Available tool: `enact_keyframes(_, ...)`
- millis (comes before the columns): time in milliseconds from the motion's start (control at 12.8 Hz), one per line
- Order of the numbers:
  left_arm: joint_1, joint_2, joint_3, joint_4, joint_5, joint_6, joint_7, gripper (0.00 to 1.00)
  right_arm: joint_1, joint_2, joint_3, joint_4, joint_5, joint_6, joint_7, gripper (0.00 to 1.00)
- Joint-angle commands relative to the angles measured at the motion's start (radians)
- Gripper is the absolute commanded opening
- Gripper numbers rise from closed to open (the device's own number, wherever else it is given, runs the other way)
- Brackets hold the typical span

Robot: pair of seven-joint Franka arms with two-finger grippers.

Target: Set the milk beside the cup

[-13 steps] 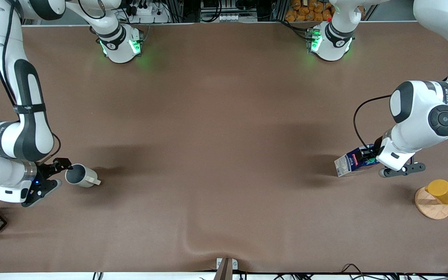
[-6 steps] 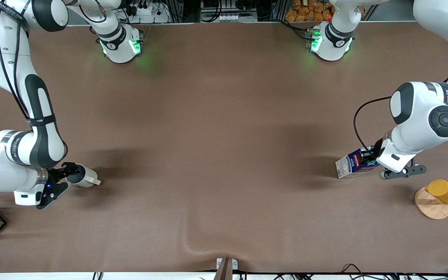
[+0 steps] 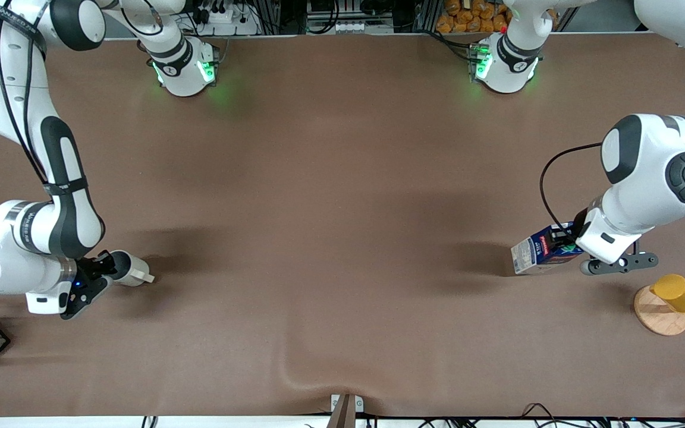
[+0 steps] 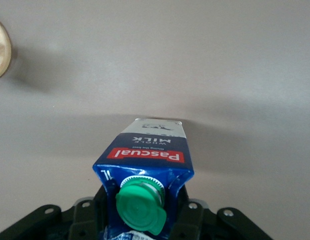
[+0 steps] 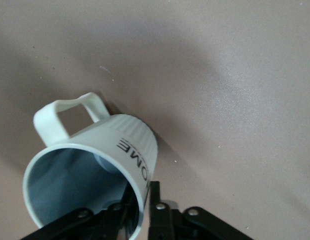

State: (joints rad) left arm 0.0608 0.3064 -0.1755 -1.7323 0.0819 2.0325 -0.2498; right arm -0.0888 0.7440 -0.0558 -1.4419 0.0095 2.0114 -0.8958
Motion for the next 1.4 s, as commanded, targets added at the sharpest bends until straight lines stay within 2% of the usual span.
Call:
enact_keyframes(0, 0.002, -0.018, -0.021, 0.031, 0.025, -0.049, 0.001, 0.54, 0.000, -0.009, 0.020, 0.029, 0.012, -0.037, -0.015, 0.00)
enact_keyframes(311, -0.001, -0.029, -0.041, 0.037, 0.024, -0.054, -0.003, 0.54, 0.006, -0.023, 0.160, 0.086, 0.010, -0.072, -0.006, 0.00)
enact_keyframes(467, -0.012, -0.029, -0.088, 0.075, 0.024, -0.099, -0.009, 0.56, 0.032, -0.023, 0.229, 0.103, 0.004, -0.079, 0.023, 0.00)
enact_keyframes(701, -0.084, -0.024, -0.107, 0.135, 0.025, -0.176, -0.092, 0.56, 0.099, -0.023, 0.257, 0.103, 0.012, -0.095, 0.229, 0.00)
enact_keyframes(1012, -0.142, -0.029, -0.136, 0.134, 0.025, -0.198, -0.109, 0.55, 0.228, -0.017, 0.258, 0.103, 0.007, -0.089, 0.466, 0.00)
enact_keyframes(1323, -0.147, -0.029, -0.179, 0.131, 0.013, -0.213, -0.158, 0.55, 0.346, -0.015, 0.258, 0.103, 0.003, -0.065, 0.717, 0.00)
